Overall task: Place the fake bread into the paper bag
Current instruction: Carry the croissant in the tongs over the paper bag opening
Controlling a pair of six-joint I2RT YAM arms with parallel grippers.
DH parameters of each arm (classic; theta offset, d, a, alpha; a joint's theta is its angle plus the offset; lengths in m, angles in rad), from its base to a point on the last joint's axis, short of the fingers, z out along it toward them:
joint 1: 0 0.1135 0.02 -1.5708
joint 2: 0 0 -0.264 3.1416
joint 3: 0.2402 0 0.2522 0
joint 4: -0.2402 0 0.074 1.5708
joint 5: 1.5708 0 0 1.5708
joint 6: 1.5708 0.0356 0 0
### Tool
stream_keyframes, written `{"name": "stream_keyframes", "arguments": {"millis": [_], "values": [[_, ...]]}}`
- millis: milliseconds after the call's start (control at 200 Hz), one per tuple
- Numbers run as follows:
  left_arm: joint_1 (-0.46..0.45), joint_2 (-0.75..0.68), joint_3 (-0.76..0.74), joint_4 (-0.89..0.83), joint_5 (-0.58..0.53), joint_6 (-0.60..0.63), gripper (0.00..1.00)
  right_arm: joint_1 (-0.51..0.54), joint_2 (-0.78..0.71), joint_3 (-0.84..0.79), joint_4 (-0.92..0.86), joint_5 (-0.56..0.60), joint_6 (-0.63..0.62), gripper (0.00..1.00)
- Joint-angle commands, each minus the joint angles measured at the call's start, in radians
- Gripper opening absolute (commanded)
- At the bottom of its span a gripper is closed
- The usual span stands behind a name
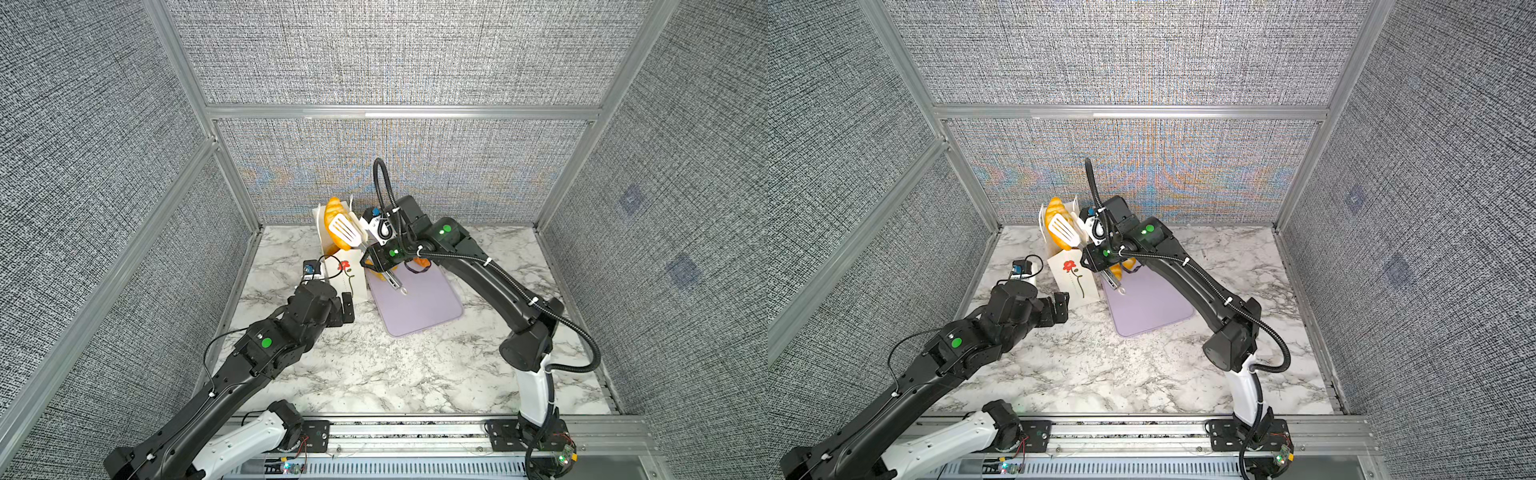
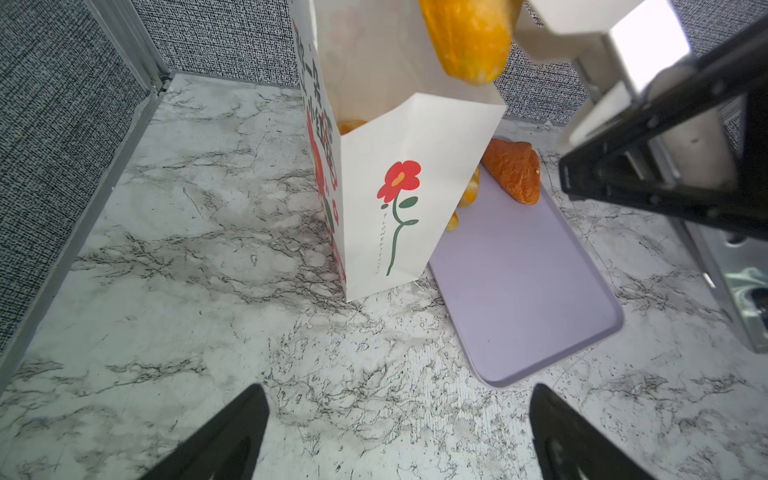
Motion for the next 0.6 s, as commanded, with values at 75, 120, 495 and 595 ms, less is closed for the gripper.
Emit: {"name": "stream_keyframes", "arguments": {"millis": [75,120,495,595], "values": [[0.004,-0.005,-0.009,0.01,0.011,0.001,1.0,0.0,0.032,0.035,0.049,0.048,0.026,0.38],[0.004,-0.009,-0.012,0.01,0.011,-0.001,1.0,0.0,0.041,0.04,0.048,0.062,0.028,0.39],[0.004,-0.039,-0.054,0.024,0.035,-0.034,0.99,0.0,0.106,0.117,0.005,0.109,0.042,0.44],[0.004,-0.027,-0.072,0.031,0.056,-0.041,0.99,0.001,0.109,0.117,-0.005,0.12,0.039,0.5]]}}
